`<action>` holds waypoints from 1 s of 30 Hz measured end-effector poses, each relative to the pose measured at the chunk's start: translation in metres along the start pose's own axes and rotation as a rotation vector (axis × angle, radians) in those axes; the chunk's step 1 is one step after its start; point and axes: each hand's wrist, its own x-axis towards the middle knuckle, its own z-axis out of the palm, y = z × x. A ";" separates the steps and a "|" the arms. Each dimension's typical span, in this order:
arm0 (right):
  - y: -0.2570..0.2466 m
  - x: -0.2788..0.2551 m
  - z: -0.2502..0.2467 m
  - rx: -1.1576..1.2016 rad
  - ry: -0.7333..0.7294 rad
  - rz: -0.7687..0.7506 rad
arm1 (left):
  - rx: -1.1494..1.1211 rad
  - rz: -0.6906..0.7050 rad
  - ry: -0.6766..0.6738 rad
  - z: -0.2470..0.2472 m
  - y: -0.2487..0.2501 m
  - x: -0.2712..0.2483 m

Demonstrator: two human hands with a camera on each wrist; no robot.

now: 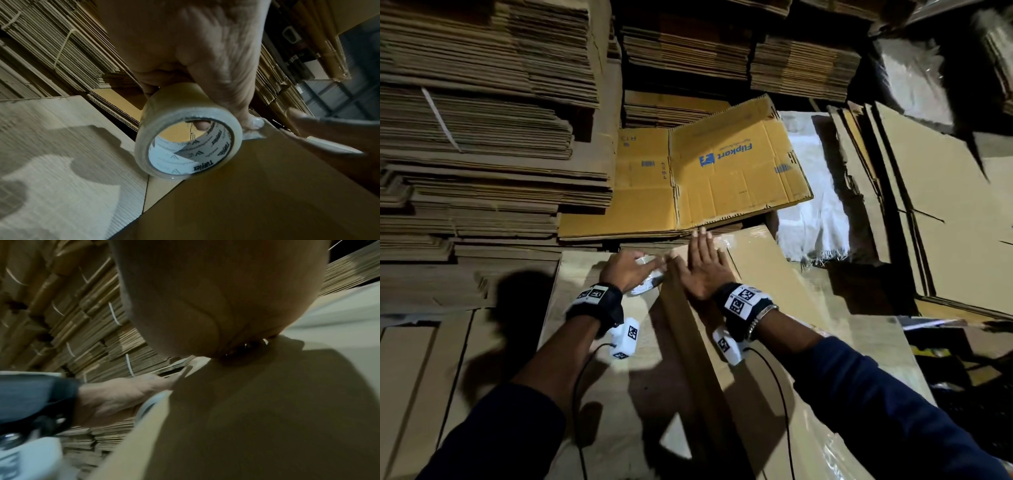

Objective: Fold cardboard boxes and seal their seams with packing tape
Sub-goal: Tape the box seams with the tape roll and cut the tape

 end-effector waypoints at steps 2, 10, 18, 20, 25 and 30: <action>0.012 0.004 -0.004 0.007 0.014 0.062 | -0.028 -0.028 0.000 0.001 0.003 -0.002; -0.005 0.008 -0.030 0.057 -0.091 0.133 | -0.048 -0.036 0.007 0.007 0.005 -0.005; 0.014 0.008 -0.004 0.144 0.013 0.245 | -0.059 -0.039 -0.005 0.012 0.005 0.000; 0.009 0.005 0.002 0.152 -0.011 0.234 | -0.077 -0.037 -0.005 0.014 0.003 0.001; 0.013 0.002 -0.026 0.258 -0.066 0.196 | -0.068 -0.013 -0.007 0.018 -0.003 0.006; 0.069 0.033 -0.047 0.241 0.053 0.362 | -0.074 -0.009 0.002 0.017 0.001 0.003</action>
